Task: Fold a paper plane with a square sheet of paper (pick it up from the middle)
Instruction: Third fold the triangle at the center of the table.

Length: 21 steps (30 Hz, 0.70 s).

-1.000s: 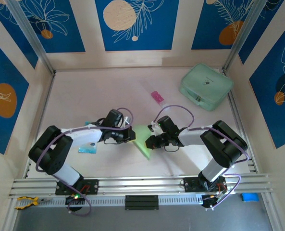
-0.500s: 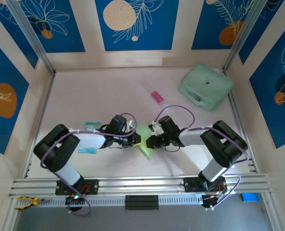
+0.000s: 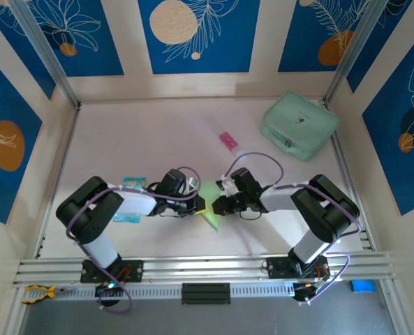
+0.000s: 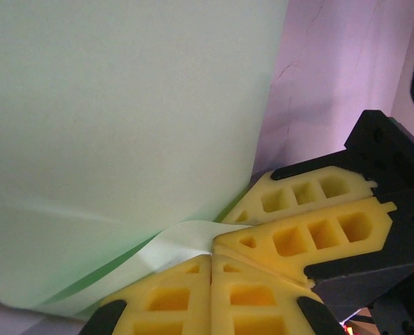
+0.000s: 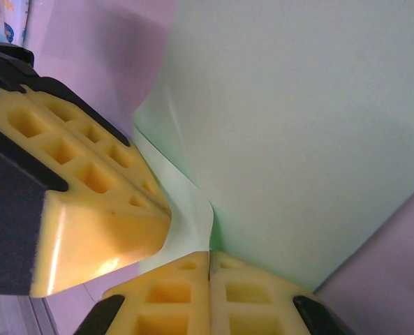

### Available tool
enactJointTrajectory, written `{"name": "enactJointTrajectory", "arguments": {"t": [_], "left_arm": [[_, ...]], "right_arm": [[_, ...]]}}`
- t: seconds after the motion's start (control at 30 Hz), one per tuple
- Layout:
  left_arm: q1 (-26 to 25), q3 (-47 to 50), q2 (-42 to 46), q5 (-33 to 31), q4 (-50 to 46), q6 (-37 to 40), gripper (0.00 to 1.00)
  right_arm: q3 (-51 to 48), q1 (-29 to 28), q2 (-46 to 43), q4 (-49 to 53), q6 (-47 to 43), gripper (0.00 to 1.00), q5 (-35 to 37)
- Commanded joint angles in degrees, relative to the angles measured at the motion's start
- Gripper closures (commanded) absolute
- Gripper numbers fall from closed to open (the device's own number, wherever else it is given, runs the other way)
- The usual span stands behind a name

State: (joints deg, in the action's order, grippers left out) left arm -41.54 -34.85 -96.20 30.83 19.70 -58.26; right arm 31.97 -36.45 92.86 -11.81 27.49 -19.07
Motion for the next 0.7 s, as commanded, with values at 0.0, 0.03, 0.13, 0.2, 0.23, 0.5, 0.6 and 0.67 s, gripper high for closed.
{"name": "enactJointTrajectory", "arguments": {"t": [0.0,0.03,0.13,0.2,0.23,0.5,0.6,0.67], "left_arm": [[-0.61,0.97,-1.05,-0.75,1.55,-0.27,0.94],[-0.64,1.18,-1.32,-0.68,2.10,-0.25,0.94],[-0.65,1.39,-1.98,-0.88,2.29,-0.19,0.93],[-0.57,1.28,-2.79,-1.25,1.48,-0.02,0.93],[-0.63,1.14,-3.38,-1.25,1.01,-0.08,0.93],[-0.60,1.45,-4.88,-1.11,1.02,-0.62,0.94],[-0.63,1.53,-4.64,-1.27,0.73,-0.41,0.94],[-0.57,1.54,-4.54,-1.29,0.83,-0.34,0.94]], "right_arm": [[-1.12,0.44,0.92,0.83,-0.24,1.00,0.18],[-1.05,0.50,0.91,0.82,-0.24,1.00,0.22],[-1.08,0.46,1.01,0.83,-0.15,1.00,0.17],[-1.11,0.50,0.99,0.72,-0.05,1.00,0.02],[-1.12,0.50,1.00,0.71,-0.06,1.00,-0.11],[-0.53,0.65,-1.95,1.79,1.82,0.86,-0.84],[0.35,0.85,-5.77,5.31,2.25,0.70,0.49],[0.77,0.77,-8.53,7.95,1.92,0.63,2.63]]}}
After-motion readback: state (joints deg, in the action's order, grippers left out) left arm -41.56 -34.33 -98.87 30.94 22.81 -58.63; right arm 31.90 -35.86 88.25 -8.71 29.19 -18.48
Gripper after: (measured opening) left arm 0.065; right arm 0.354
